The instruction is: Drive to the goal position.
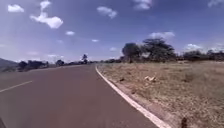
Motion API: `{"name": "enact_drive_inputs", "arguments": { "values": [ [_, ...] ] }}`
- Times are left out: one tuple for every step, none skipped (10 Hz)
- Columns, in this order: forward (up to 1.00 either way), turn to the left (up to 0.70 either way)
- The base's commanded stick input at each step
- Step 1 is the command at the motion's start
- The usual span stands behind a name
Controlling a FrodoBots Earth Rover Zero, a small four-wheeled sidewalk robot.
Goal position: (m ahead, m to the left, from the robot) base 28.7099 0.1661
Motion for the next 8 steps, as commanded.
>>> {"name": "enact_drive_inputs", "arguments": {
  "values": [
    [0.85, 0.34],
    [0.85, 0.34],
    [0.85, 0.34],
    [0.85, 0.34],
    [0.85, 0.34],
    [0.85, 0.34],
    [0.85, 0.11],
    [0.85, 0.00]
  ]
}}
